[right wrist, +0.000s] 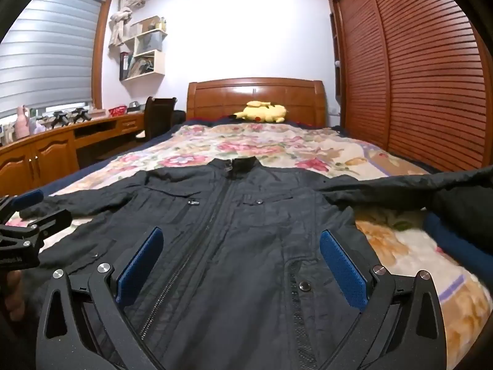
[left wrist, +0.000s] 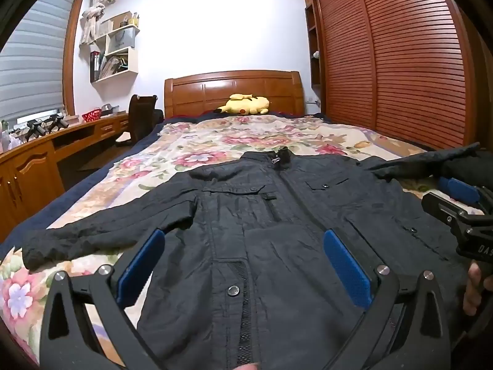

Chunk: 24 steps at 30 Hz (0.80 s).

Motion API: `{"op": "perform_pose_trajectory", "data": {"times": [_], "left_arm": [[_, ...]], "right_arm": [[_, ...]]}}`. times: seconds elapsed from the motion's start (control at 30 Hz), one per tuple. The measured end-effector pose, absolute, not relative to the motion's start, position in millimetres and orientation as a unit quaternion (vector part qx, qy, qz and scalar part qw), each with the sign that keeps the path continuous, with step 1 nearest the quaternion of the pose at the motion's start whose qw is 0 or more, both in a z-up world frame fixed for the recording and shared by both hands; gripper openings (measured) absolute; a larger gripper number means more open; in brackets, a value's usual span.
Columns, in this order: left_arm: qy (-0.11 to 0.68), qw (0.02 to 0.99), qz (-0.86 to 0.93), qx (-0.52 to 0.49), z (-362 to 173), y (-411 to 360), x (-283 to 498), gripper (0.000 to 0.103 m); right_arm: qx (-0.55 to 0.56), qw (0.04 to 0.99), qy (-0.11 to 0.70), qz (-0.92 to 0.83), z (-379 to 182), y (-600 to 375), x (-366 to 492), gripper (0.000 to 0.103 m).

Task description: Fold large clothes

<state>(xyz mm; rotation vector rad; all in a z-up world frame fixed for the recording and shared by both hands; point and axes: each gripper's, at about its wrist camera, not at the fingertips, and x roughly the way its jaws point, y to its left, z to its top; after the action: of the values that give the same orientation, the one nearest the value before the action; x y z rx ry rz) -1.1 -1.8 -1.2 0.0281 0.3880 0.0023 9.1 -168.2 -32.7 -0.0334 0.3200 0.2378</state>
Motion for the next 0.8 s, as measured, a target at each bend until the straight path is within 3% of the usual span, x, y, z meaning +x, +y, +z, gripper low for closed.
{"op": "perform_pose_trajectory", "data": {"times": [0.8], "left_arm": [[0.185,0.983,0.011,0.0,-1.8,3.4,-3.8,0.103]], "right_arm": [[-0.02,0.981,0.151,0.119,-25.4,-158.2,3.1,0.103]]}}
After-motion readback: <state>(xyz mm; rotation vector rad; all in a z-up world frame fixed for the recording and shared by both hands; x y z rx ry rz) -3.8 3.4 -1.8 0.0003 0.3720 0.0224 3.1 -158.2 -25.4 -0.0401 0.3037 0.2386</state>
